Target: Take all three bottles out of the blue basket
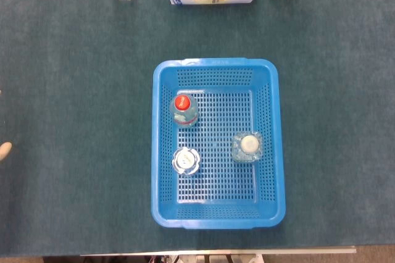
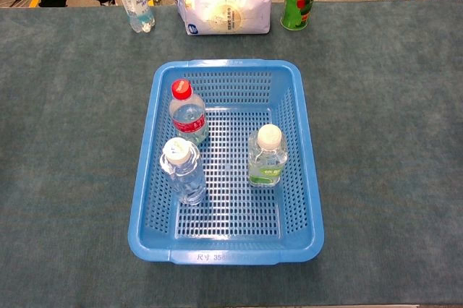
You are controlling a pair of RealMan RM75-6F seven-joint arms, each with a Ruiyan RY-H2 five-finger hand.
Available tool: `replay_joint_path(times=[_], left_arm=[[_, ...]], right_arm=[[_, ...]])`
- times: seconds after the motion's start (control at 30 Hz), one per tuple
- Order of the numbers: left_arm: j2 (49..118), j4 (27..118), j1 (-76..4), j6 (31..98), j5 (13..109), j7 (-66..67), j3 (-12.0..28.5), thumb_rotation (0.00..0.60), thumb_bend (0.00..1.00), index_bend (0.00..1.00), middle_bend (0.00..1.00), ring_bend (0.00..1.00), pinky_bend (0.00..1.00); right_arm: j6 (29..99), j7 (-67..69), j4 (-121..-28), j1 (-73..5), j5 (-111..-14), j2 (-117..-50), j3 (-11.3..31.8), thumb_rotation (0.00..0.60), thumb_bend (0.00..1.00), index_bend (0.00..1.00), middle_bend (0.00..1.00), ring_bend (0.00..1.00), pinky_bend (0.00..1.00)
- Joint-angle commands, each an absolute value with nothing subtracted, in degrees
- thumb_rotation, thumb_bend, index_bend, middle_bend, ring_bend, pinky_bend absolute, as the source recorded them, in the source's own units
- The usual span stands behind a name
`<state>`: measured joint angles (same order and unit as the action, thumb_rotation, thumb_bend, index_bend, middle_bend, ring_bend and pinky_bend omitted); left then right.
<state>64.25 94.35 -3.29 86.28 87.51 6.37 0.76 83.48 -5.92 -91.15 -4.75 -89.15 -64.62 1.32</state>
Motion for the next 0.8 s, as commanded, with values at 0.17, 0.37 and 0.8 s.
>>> replay_joint_path(times=[0.17, 0.37, 0.8], left_arm=[[63.74, 94.96, -2.39, 86.72, 86.79, 7.1, 0.32, 0.6, 0.11, 0.19, 0.19, 0.12, 0.28], [63.44, 96.01, -2.39, 86.74, 86.66, 8.4, 0.45, 0.6, 0.11, 0.19, 0.19, 0.12, 0.28], [63.59, 95.77, -2.85, 85.4, 86.48, 8.98, 0.19, 0.6, 0.11, 0.21, 0.19, 0.12, 0.29]], right_arm=[[82.79, -5.7, -90.77, -5.07, -88.85, -64.88, 1.35, 0.6, 0.0, 0.1, 0.15, 0.18, 0.42], [82.42, -4.83, -90.59, -5.83, -89.68, -64.61, 1.47, 0.6, 0.0, 0.1, 0.16, 0.18, 0.42], [77.97, -4.47, -97.41, -10.82, -95.37, -60.16, 1.04, 0.6, 0.0, 0.11, 0.18, 0.18, 0.42]])
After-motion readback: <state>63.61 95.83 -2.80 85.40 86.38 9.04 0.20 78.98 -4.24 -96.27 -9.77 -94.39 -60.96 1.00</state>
